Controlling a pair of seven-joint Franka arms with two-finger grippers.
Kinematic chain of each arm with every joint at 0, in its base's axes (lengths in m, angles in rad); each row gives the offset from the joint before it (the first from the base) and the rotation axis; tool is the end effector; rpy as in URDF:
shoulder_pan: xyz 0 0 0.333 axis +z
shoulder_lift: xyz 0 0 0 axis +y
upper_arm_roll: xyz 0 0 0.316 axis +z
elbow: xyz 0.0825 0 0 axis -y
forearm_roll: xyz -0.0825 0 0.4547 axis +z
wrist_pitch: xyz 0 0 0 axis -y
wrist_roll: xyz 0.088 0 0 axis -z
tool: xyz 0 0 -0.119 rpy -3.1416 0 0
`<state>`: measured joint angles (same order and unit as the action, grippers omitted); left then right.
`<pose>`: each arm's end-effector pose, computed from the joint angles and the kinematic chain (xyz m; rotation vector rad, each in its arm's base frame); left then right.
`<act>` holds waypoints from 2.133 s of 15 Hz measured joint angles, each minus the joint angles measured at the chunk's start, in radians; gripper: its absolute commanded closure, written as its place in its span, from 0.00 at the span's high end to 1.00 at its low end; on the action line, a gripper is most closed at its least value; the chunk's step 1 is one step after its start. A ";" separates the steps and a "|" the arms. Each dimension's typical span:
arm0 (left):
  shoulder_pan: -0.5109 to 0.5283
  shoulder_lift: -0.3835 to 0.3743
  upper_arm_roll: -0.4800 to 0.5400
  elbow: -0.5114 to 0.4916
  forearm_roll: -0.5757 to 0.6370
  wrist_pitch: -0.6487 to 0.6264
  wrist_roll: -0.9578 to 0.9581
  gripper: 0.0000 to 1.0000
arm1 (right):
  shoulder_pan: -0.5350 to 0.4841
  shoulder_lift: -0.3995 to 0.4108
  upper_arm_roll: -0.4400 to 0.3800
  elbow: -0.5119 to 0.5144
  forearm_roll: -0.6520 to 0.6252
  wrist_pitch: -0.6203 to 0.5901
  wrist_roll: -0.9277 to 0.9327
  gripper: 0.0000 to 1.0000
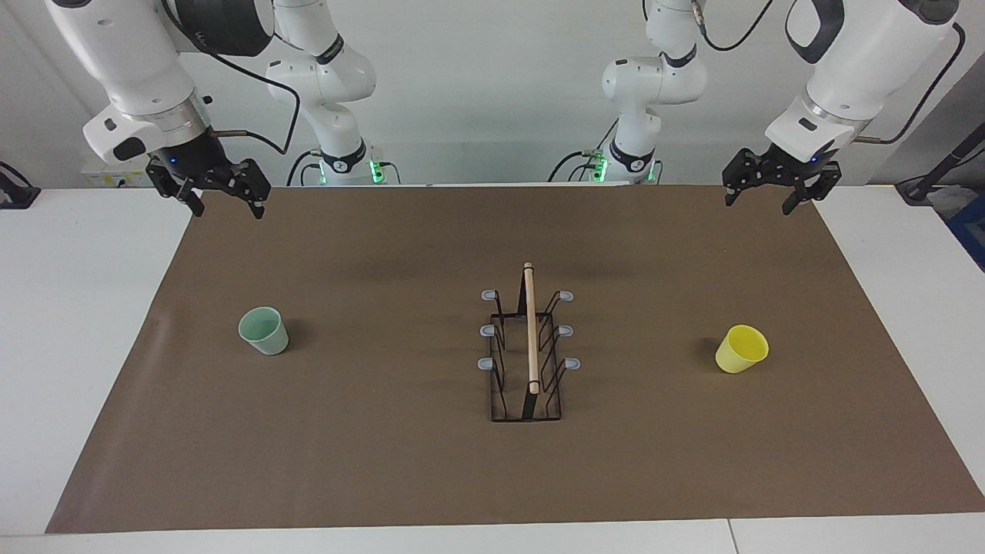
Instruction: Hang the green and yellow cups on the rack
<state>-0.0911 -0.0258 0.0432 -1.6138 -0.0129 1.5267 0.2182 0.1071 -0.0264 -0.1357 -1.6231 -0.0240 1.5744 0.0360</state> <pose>0.6102 -0.0305 0.6015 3.0934 -0.4144 -0.0935 0.6158 -0.0214 0.6007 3.1193 -0.1001 -0.0351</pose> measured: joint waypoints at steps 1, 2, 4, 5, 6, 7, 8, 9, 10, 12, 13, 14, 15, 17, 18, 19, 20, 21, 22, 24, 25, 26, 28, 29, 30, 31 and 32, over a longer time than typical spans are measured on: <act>0.005 0.000 0.000 0.000 0.000 0.000 0.001 1.00 | 0.000 0.000 0.000 0.000 0.000 0.000 0.000 1.00; 0.008 0.000 0.001 0.000 0.000 0.000 0.001 1.00 | 0.000 0.000 0.000 0.000 0.000 0.000 0.000 1.00; 0.008 0.000 0.000 -0.002 0.000 -0.003 0.001 1.00 | 0.000 0.000 0.000 0.000 0.000 0.000 0.000 1.00; 0.007 0.000 -0.002 -0.002 0.000 -0.003 0.001 1.00 | 0.000 0.000 0.000 0.000 0.000 0.000 0.000 1.00; 0.007 0.000 -0.004 -0.002 0.000 -0.003 0.001 1.00 | 0.000 0.000 0.000 0.000 0.000 0.000 0.000 1.00; 0.006 0.000 -0.004 -0.003 0.000 -0.004 0.001 1.00 | 0.000 0.000 0.000 0.000 0.000 0.000 0.000 1.00; 0.007 0.000 -0.003 -0.003 0.000 -0.003 0.001 1.00 | 0.000 0.000 -0.001 0.000 0.000 -0.001 0.000 1.00; 0.008 0.000 -0.002 -0.003 0.000 -0.001 -0.002 1.00 | 0.000 0.000 -0.003 0.000 0.000 -0.003 0.000 1.00; 0.008 0.000 0.000 -0.003 0.000 0.000 -0.009 1.00 | -0.001 0.000 -0.006 0.000 0.000 -0.005 -0.002 1.00; 0.009 0.000 0.001 -0.003 0.000 0.004 -0.034 1.00 | -0.004 0.000 -0.010 -0.001 0.000 -0.013 -0.020 1.00; 0.009 0.001 0.001 -0.005 0.000 0.005 -0.042 1.00 | -0.008 0.000 -0.012 -0.002 0.000 -0.014 -0.029 1.00; 0.009 0.006 0.002 -0.008 -0.003 0.009 -0.049 1.00 | -0.012 0.000 -0.015 -0.002 0.000 -0.015 -0.034 1.00; 0.013 0.016 0.002 -0.011 -0.011 0.014 -0.060 1.00 | -0.014 0.000 -0.018 -0.002 0.000 -0.015 -0.039 1.00; 0.044 0.057 0.003 -0.011 -0.053 0.046 -0.107 0.98 | -0.016 0.000 -0.020 -0.003 0.000 -0.015 -0.040 1.00; 0.061 0.083 0.005 -0.006 -0.077 0.070 -0.144 0.98 | -0.015 0.000 -0.019 -0.008 0.000 -0.016 -0.040 1.00; 0.076 0.112 0.007 0.005 -0.093 0.089 -0.179 0.98 | -0.011 -0.002 -0.019 -0.020 0.000 -0.016 -0.040 1.00; 0.088 0.144 0.008 0.024 -0.100 0.101 -0.213 0.98 | -0.007 -0.006 -0.018 -0.035 0.000 -0.010 -0.040 1.00; 0.100 0.178 0.008 0.050 -0.107 0.109 -0.253 0.98 | -0.006 -0.007 -0.016 -0.046 0.001 0.012 -0.037 1.00; 0.112 0.210 0.009 0.076 -0.120 0.125 -0.294 0.99 | -0.006 -0.007 -0.014 -0.054 0.001 0.033 -0.029 1.00; 0.142 0.260 0.010 0.106 -0.176 0.187 -0.385 1.00 | 0.005 -0.004 -0.012 -0.058 0.002 0.048 -0.023 1.00; 0.159 0.281 0.010 0.114 -0.206 0.212 -0.434 1.00 | 0.012 0.003 -0.010 -0.052 0.002 0.049 -0.020 1.00; 0.174 0.301 0.011 0.121 -0.227 0.237 -0.493 1.00 | 0.015 0.020 -0.008 -0.036 0.003 0.049 -0.016 1.00; 0.193 0.345 0.012 0.139 -0.254 0.275 -0.616 1.00 | 0.010 0.092 -0.008 0.032 0.025 0.050 -0.008 1.00; 0.204 0.369 0.012 0.152 -0.268 0.285 -0.660 1.00 | 0.000 0.147 -0.008 0.076 0.034 0.053 -0.008 1.00; 0.214 0.393 0.012 0.165 -0.289 0.287 -0.694 1.00 | -0.012 0.216 -0.008 0.131 0.040 0.059 -0.009 1.00; 0.227 0.419 0.013 0.179 -0.316 0.288 -0.743 1.00 | -0.027 0.295 -0.008 0.193 0.042 0.065 -0.017 1.00; 0.243 0.448 0.014 0.194 -0.348 0.290 -0.805 1.00 | -0.040 0.373 -0.008 0.249 0.043 0.072 -0.044 1.00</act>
<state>0.1518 0.4224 0.0574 -1.4197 -0.3612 1.8164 -0.5871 0.0668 0.3464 -0.1442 -1.3736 0.0188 1.6464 -0.0078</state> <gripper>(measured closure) 0.000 0.000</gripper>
